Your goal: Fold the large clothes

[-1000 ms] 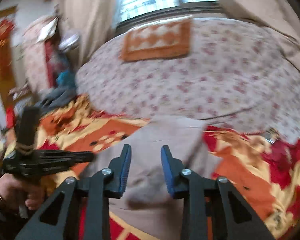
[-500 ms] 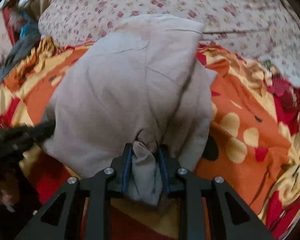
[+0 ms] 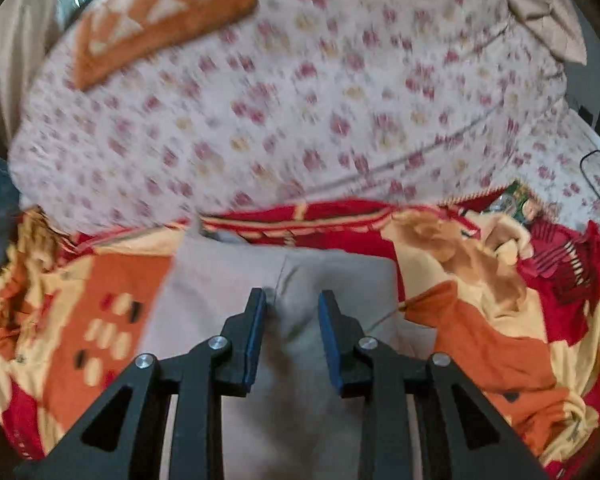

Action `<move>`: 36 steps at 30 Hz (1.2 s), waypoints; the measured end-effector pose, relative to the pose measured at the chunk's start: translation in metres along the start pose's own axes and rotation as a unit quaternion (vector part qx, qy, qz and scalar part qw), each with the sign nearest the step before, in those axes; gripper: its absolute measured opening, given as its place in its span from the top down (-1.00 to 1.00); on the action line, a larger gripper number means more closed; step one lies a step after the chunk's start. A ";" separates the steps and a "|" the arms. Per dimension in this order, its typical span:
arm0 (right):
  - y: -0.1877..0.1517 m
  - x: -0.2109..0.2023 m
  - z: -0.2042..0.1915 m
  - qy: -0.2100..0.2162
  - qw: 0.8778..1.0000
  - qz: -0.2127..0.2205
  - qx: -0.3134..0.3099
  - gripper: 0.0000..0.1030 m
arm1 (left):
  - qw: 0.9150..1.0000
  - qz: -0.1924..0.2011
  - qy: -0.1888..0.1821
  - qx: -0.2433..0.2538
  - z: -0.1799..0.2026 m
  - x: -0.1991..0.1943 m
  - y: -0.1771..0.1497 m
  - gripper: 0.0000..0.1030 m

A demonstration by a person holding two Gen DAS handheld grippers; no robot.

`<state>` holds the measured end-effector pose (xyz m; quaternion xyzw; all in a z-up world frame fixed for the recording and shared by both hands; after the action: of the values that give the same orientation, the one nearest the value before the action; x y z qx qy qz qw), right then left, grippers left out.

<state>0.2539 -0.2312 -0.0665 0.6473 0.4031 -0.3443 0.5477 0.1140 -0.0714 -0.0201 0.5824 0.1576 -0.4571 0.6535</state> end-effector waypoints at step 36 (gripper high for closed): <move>-0.062 -0.064 0.134 0.056 0.986 0.104 0.120 -0.40 | 0.988 -0.145 -0.021 -0.055 -0.075 0.087 0.003 -0.10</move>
<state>0.1696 -0.3676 -0.0581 0.7653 0.3193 -0.2942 0.4753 0.1868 -0.0398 -0.1025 0.5069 0.2513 -0.5499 0.6143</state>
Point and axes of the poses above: each gripper's, at about its wrist camera, not at the fingertips, and x roughly the way its jaws point, z to its right, y to its top, the point moved 7 cm from there along x, roughly the way its jaws point, and after that the axes turned 14 degrees about -z, right-handed, at the moved point
